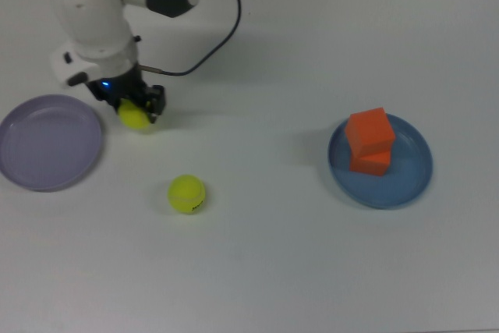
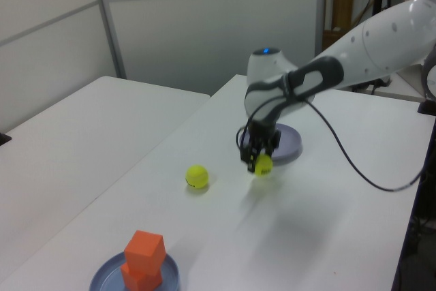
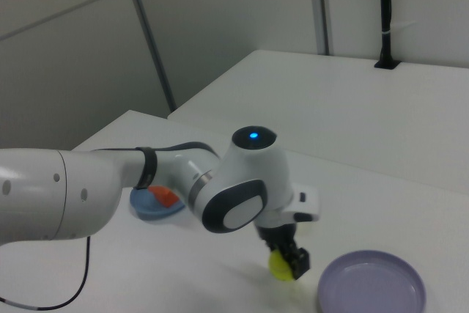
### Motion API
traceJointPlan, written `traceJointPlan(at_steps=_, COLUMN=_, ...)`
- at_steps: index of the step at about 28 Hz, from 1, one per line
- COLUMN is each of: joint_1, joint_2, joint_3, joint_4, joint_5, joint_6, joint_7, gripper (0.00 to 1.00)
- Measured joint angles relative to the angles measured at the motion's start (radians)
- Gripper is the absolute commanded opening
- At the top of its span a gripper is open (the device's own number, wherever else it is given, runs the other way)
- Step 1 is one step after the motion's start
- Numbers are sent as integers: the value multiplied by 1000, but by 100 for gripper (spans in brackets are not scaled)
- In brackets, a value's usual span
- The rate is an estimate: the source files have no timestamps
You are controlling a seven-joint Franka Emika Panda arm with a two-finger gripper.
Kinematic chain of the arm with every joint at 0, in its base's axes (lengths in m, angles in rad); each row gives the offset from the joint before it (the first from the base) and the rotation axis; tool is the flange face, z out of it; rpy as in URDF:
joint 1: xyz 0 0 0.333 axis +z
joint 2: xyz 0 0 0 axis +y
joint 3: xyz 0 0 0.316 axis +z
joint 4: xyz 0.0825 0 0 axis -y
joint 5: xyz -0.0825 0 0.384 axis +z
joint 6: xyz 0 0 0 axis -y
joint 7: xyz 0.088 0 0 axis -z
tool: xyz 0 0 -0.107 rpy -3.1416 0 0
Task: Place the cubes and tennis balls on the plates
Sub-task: 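Place the tennis ball on the lavender plate and open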
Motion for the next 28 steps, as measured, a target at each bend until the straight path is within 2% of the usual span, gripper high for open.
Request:
traceJointPlan(at_steps=6, joint_1=-36, joint_2=17, joint_3=-97, joint_4=96, joint_5=71, joint_6=0, joint_7=-75, gripper=0)
traceJointPlan(at_steps=9, joint_1=-57, joint_2=45, joint_3=-114, joint_4=122, joint_5=97, joint_6=0, joint_7=-101, gripper=0)
traceJointPlan(at_steps=13, joint_1=-68, joint_2=103, joint_3=-117, joint_4=162, joint_5=124, joint_6=0, joint_7=-107, gripper=2)
traceJointPlan(at_steps=14, joint_1=-68, joint_2=116, joint_3=-117, joint_4=169, joint_5=128, joint_6=0, joint_7=-107, gripper=35)
traceJointPlan(at_steps=15, joint_1=-66, joint_2=128, joint_3=-117, joint_4=175, joint_5=130, joint_6=0, joint_7=-107, gripper=87)
traceJointPlan(at_steps=16, joint_1=-65, joint_2=141, joint_3=-116, joint_4=181, joint_5=131, joint_6=0, joint_7=-107, gripper=100)
traceJointPlan(at_steps=22, joint_1=-65, joint_2=183, joint_3=-116, joint_4=213, joint_5=131, joint_6=3, joint_7=-108, gripper=100)
traceJointPlan(at_steps=28, joint_1=-61, joint_2=151, joint_3=-113, joint_4=248, joint_5=132, joint_6=3, joint_7=-110, gripper=100)
